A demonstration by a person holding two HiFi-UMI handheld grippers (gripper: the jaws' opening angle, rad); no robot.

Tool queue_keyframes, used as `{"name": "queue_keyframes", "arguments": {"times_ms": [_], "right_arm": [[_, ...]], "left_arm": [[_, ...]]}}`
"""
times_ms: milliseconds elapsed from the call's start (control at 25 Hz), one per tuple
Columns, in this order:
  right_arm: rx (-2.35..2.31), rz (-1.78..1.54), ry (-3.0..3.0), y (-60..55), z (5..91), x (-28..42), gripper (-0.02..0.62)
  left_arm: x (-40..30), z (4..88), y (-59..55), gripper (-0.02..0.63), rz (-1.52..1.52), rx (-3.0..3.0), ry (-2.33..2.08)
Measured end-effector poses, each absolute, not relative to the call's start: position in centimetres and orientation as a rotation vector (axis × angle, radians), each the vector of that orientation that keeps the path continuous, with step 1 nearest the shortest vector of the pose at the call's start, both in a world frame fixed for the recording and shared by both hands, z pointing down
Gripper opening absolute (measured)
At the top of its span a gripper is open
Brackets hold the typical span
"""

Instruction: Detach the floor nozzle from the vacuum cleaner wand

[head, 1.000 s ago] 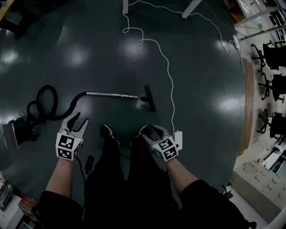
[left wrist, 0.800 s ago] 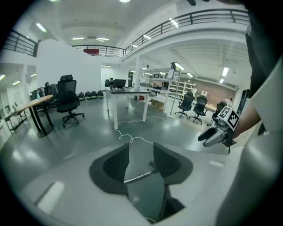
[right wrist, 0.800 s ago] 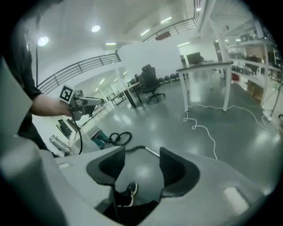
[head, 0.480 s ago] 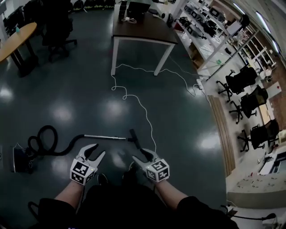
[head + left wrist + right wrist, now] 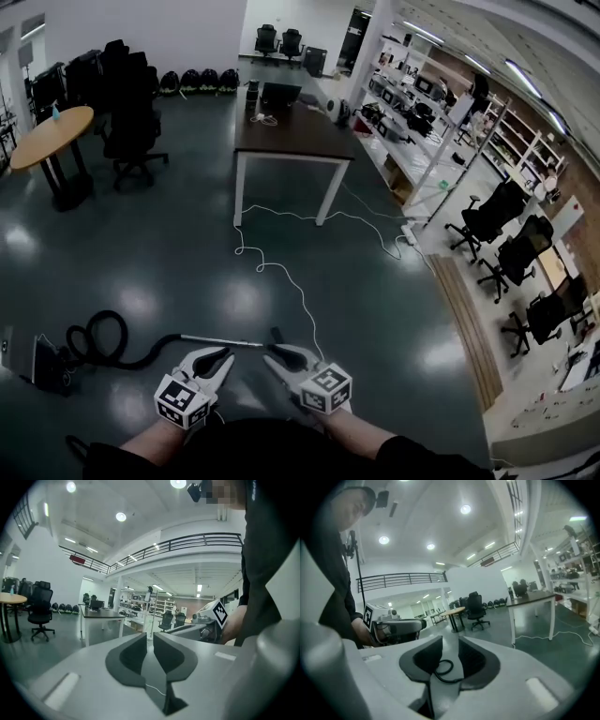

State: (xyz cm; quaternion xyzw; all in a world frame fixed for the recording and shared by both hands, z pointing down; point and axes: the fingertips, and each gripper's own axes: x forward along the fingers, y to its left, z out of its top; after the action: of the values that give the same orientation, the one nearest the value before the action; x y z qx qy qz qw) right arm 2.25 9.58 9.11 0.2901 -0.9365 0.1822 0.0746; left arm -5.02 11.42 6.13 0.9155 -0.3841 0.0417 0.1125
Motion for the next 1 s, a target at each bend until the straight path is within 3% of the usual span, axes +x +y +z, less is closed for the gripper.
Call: {"name": "queue_keyframes", "arguments": {"times_ms": [160, 320, 520, 1000], "right_arm": [[0.788, 0.446, -2.963, 11.2, 4.3, 4.2, 0.041], [0.712, 0.419, -3.073, 12.9, 1.3, 6.3, 0.004], [0.719, 0.274, -3.139, 14.7, -1.5, 7.9, 0.002], [0.886, 0.193, -3.078, 14.5, -1.8, 7.2, 0.002]], "left_arm": [[-2.0, 2.9, 12.9, 0.003, 0.026, 2.697, -1.205], [1.3, -0.2, 13.5, 0.002, -0.03, 2.694, -1.261], [4.0, -3.7, 15.3, 0.002, -0.068, 2.739, -1.267], [3.9, -2.8, 15.5, 0.002, -0.075, 2.839, -1.103]]}}
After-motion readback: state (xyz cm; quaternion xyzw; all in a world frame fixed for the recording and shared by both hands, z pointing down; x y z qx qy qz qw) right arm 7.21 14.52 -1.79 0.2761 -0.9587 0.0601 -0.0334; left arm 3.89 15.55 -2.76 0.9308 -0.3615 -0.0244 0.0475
